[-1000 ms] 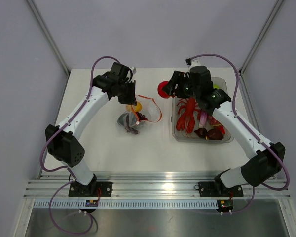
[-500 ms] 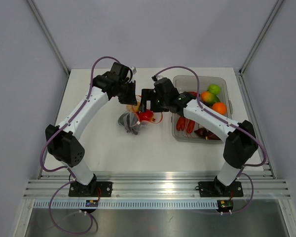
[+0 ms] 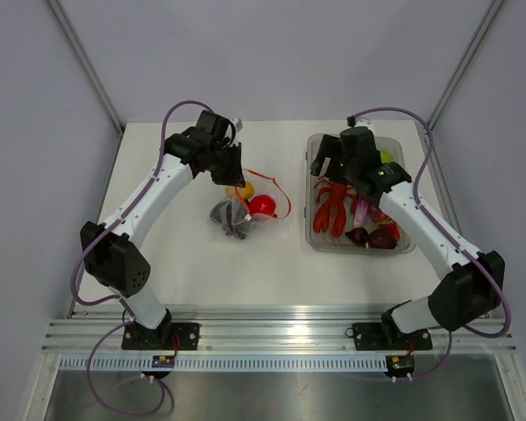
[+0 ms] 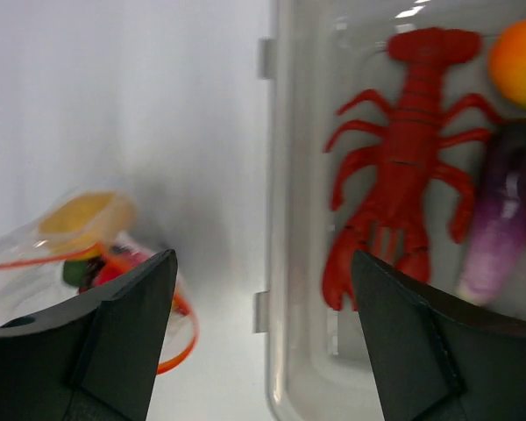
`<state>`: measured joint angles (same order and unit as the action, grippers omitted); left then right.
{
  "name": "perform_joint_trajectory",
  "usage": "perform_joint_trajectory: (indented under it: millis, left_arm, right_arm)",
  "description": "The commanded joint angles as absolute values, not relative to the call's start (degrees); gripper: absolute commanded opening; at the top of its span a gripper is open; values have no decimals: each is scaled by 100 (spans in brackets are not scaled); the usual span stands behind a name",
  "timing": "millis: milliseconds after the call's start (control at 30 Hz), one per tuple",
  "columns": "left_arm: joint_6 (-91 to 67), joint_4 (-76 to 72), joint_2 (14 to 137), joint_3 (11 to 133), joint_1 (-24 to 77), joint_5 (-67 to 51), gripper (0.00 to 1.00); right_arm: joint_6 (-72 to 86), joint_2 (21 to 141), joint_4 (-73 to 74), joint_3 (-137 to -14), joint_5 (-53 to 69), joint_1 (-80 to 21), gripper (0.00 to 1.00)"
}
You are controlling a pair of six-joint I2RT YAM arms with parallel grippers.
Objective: Place the food in the zip-top bag and seal the zipper
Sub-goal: Place the fake fruit in the zipper food storage bag, then pick up the fake vegetable from the bin.
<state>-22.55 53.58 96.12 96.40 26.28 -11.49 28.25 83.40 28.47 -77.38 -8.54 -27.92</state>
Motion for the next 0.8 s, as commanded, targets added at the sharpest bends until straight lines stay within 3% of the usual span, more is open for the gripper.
perform_joint_trajectory:
  millis: [0,267,367,633,767]
  left_arm:
    - [-2329,5036,9483,9738,2646,-1389,0]
    - [-2338,4983,9396,9624,2646,-1459,0]
    - [-2329,4975,9387,9589,2646,-1459,0]
    - [-2356,4913,9448,9562,2646,-1521,0]
    - [-2329,4974,9466,9633,2646,-1450,0]
  right_arm:
    - [2900,7963,3137,-7427,-1195,-2242,86]
    - [2971,7681,3682,-6892,-1283,-696,88]
    - [2725,7892,3814,-6838,-1336,-659,88]
    - [2575,8648,3305,-6609,-1010,-659,59]
    - [2461,9140,3269,-6706,-1238,-659,56]
